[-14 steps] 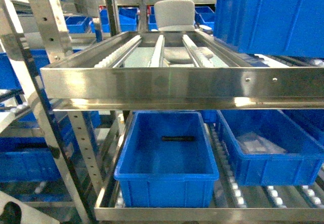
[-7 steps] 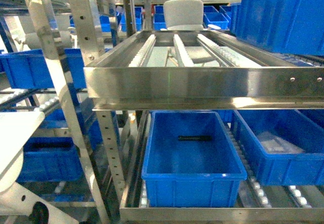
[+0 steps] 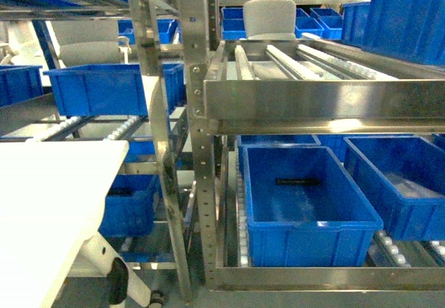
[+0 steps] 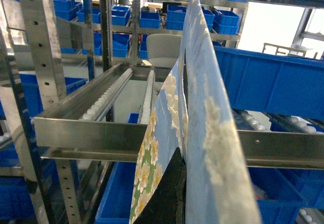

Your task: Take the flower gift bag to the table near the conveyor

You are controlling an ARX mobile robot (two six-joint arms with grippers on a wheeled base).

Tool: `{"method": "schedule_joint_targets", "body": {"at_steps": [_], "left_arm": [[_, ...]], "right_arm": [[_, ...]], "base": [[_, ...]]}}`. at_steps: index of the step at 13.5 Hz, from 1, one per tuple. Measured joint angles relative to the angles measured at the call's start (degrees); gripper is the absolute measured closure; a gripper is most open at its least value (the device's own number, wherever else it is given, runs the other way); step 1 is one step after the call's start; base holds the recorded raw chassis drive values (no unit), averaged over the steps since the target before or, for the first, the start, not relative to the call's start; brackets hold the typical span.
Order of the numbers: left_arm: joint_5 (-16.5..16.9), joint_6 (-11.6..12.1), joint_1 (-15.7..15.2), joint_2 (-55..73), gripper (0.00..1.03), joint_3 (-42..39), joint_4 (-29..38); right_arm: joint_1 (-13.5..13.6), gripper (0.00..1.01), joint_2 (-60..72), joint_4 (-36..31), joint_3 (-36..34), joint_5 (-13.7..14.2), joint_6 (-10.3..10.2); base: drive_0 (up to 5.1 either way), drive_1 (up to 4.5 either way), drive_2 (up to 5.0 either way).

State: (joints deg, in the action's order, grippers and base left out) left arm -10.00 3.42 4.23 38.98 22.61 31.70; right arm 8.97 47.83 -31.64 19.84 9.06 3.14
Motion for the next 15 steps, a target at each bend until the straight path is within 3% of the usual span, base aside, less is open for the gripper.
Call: {"method": "schedule_joint_targets", "body": {"at_steps": [7, 15], "left_arm": [[0.00, 0.00, 0.00, 0.02, 1.01, 0.00, 0.00], [-0.02, 0.00, 0.04, 0.13, 1.01, 0.00, 0.02]], "right_arm": [[0.00, 0.99, -0.31, -0.24, 0.00, -0.04, 0.00], [0.00, 0.99, 0.00, -0.17, 0.00, 0.00, 0.15]], "base": [[-4.7, 3.75, 1.2], [-4.8, 1.86, 3.2]]}}
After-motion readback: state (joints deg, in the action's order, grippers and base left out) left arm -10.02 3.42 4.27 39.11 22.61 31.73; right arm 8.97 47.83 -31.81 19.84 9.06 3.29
